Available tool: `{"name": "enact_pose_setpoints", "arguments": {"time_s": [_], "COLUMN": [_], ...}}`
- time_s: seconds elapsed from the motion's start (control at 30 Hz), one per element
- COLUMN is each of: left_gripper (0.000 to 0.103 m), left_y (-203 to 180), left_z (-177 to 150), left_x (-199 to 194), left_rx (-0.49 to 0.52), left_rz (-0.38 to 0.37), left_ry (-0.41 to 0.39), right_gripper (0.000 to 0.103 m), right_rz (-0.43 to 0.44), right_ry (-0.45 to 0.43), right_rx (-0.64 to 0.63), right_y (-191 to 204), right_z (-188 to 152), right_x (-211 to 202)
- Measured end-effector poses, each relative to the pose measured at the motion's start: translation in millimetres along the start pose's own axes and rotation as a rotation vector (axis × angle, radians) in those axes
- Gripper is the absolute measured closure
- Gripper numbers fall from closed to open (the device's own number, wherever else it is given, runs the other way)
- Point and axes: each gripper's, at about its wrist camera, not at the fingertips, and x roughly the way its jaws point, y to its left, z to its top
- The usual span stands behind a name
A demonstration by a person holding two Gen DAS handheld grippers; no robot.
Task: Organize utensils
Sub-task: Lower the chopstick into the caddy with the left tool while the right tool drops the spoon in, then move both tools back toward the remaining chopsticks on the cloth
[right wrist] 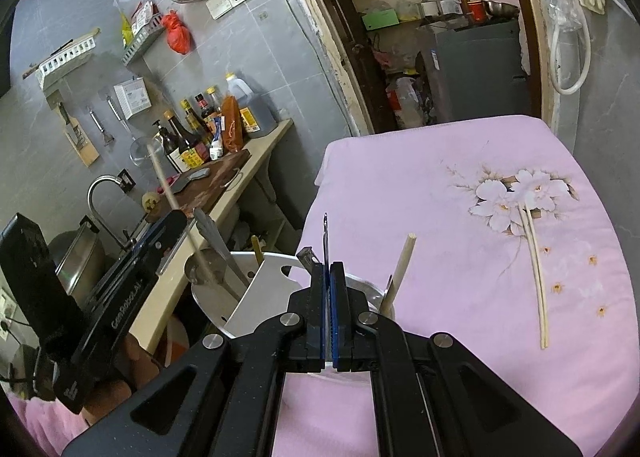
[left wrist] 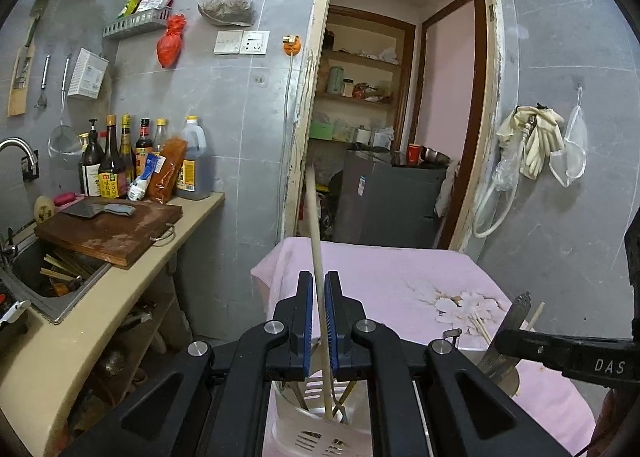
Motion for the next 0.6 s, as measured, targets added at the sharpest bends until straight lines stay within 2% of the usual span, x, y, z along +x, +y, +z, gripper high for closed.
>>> {"name": "enact_pose_setpoints", "arguments": {"time_s": [0.27, 0.33, 0.4, 0.47, 0.53, 0.6], "left_gripper": [0.092, 0.084, 0.06, 0.053, 0.048, 0.037], "left_y": [-3.4, -4.9, -8.3, -11.1, -18.2, -26.2], "left_z": [1.3, 4.5, 9.3, 13.2, 19.4, 23.8], "left_x": [-5.7, -9.6, -14.6, -18.4, -20.2, -20.7], "left_rx": [-0.027, -0.047, -0.067, -0.087, -0.094, -0.091], "left_rz": [0.013, 0.008, 0.002, -0.002, -0.011, -0.002], "left_ry": [0.071, 0.083, 0.087, 0.076, 0.079, 0.083], "right_gripper": [0.1, 0.1, 0.099, 0.095, 0.083, 0.074], "right_rz": [0.028, 0.035, 0.043, 0.047, 0.052, 0.046], "right_ry": [-0.001, -0.009, -0.021, -0.041, -0.065, -0.095], "right_rx": [-0.02, -0.029, -0.035, -0.045, -0.055, -0.065], "right_y": [-3.9, -4.9, -6.1, -8.6, -11.9, -16.1], "right_z": [2.2, 4.7, 8.6, 13.0, 18.6, 24.0], "right_x": [-11.5, -16.8, -22.6, -31.1, -39.9, -50.6]}}
